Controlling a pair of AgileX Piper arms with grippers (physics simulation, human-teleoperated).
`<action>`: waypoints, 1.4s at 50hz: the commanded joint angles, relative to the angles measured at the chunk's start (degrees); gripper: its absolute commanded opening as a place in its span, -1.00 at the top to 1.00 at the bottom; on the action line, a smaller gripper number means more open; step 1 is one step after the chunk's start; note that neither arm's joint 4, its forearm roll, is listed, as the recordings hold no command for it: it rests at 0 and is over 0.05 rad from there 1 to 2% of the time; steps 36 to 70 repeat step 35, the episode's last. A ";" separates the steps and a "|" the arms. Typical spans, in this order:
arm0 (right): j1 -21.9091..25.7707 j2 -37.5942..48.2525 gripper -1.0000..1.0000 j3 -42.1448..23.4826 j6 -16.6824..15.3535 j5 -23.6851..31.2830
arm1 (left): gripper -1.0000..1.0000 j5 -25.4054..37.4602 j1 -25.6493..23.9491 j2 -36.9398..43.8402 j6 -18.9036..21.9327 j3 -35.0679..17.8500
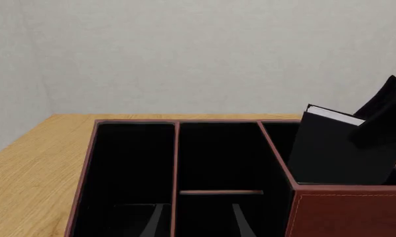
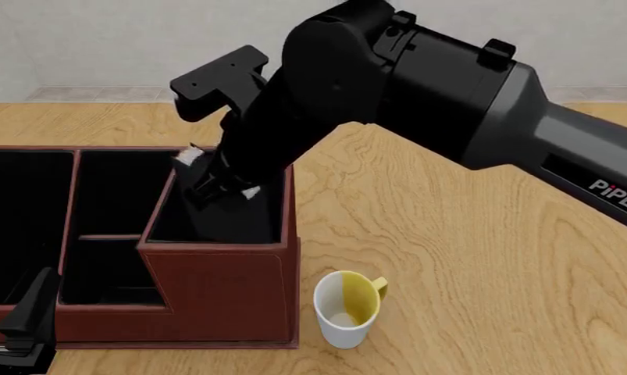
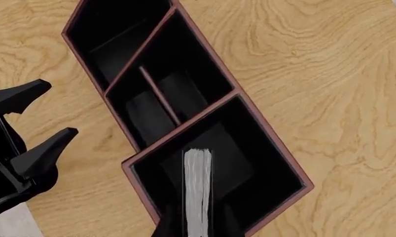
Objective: Pick up the book and place it in the right compartment of the caddy.
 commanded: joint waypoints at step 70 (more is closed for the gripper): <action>0.14 -0.65 -1.00 -0.27 0.51 -0.04 | -1.00 0.00 0.00 0.00 0.00 0.00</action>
